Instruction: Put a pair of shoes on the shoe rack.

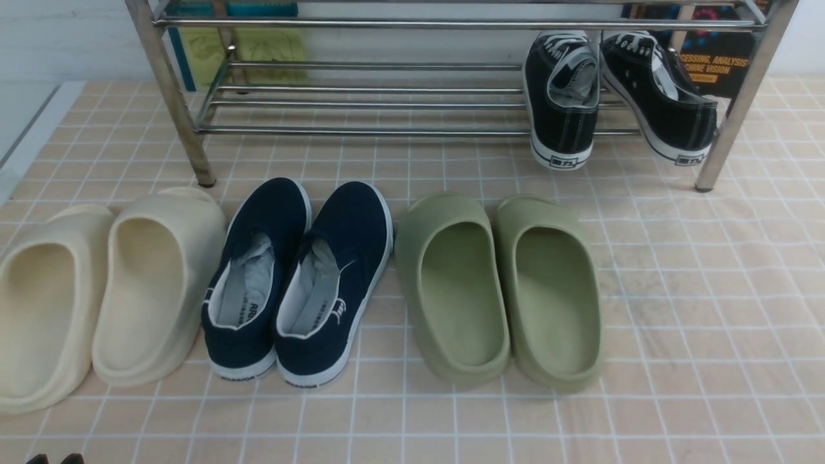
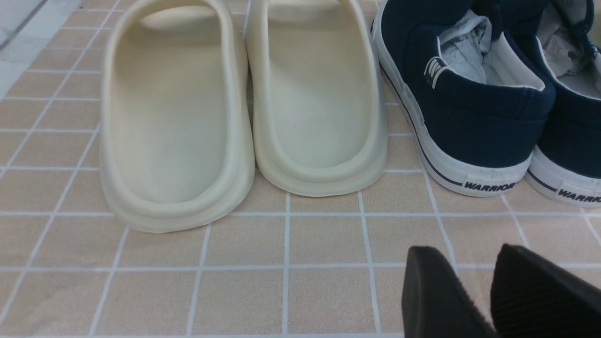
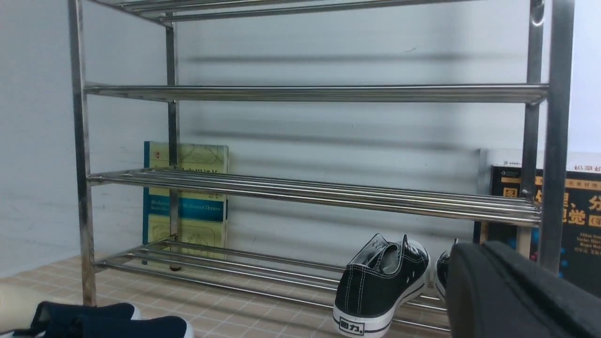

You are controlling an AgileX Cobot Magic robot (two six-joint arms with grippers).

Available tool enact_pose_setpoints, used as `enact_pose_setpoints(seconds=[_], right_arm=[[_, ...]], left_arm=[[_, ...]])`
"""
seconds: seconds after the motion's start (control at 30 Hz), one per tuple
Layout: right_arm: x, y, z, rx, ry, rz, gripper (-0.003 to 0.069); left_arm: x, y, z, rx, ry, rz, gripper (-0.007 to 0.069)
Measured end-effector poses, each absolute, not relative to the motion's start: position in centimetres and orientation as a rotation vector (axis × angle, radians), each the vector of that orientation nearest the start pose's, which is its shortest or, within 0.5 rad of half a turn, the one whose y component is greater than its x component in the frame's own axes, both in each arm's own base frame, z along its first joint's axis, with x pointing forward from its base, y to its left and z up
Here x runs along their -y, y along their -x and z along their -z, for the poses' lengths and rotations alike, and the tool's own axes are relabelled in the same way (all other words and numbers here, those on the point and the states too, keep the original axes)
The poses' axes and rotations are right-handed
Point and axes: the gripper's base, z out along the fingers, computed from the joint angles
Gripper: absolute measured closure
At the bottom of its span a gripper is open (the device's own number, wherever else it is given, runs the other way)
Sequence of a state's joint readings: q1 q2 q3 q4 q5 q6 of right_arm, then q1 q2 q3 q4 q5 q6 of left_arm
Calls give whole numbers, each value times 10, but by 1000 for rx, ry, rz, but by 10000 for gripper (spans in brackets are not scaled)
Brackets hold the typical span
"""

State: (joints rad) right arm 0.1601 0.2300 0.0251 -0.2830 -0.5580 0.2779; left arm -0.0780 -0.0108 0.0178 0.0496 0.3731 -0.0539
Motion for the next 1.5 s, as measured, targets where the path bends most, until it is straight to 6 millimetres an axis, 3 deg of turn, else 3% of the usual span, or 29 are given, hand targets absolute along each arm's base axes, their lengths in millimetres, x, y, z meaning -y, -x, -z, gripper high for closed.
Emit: enact_pose_setpoints(seconds=[0.17, 0.3, 0.47, 0.7, 1.37, 1.5], right_arm=[[-23, -61, -232, -1214, 318, -79, 644], [-10, -58, -227, -1273, 131, -62, 642], [-1, -57, -206, -1494, -38, -79, 638], [-2, -54, -176, -1825, -71, -77, 633], [-4, -52, -173, -1879, -101, -125, 612], [-4, -52, -173, -1879, -110, -141, 643]], left_arm=[[2, -52, -174, -1863, -52, 42, 384], [2, -52, -174, -1863, -49, 40, 384], [2, -52, -174, -1863, -48, 39, 384], [2, -52, -174, -1863, -48, 39, 384], [2, -52, -174, -1863, -48, 39, 384], [2, -52, -174, -1863, -48, 39, 384]])
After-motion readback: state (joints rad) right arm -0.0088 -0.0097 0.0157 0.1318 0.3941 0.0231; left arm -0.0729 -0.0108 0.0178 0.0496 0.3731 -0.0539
